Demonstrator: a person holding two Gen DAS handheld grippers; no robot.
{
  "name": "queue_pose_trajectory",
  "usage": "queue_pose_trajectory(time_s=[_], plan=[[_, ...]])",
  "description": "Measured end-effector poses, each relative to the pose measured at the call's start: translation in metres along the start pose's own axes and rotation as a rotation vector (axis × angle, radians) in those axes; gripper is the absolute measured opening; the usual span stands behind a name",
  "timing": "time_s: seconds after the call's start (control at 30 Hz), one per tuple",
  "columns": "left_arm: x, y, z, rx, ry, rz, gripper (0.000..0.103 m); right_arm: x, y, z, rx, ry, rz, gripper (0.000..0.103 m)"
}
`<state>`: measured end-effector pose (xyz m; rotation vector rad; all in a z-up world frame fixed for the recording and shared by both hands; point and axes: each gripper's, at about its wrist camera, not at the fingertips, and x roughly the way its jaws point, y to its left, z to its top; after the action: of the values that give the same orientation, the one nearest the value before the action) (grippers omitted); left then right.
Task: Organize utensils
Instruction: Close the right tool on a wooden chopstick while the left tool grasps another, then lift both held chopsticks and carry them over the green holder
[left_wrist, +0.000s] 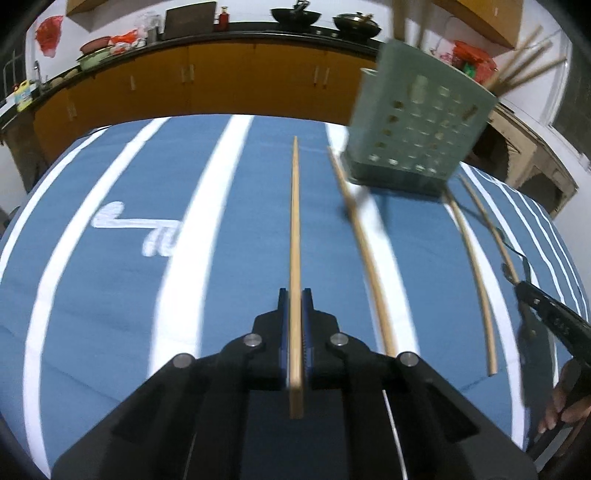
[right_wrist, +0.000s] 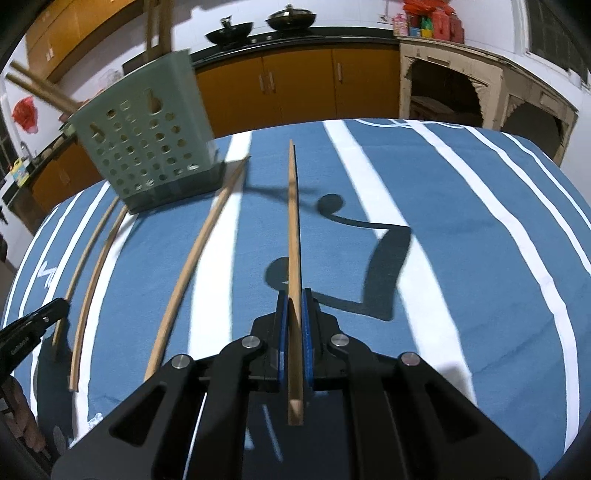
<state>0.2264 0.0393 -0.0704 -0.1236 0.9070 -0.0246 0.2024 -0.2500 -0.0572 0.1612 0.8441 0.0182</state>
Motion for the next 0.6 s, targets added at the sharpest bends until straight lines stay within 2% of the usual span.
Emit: queue_pose_trajectory(time_s=[0.07,0.2,0.6], plan=[[-0.001,0.010,0.001,-0.003,-0.002,0.006,0.008,0.000,-0.006,0.001,0.016,-0.002,-0.005,0.008],[-0.003,0.018,-0.001,0.008,0.001,-0.029,0.009,-0.001,-0.012,0.000,0.025,-0.001,0.009,0.008],[-0.009,0.015,-0.008,0.041,-0.007,-0.037,0.010,-0.004,-0.011,-0.005,0.012,0.001,0.006,0.008]])
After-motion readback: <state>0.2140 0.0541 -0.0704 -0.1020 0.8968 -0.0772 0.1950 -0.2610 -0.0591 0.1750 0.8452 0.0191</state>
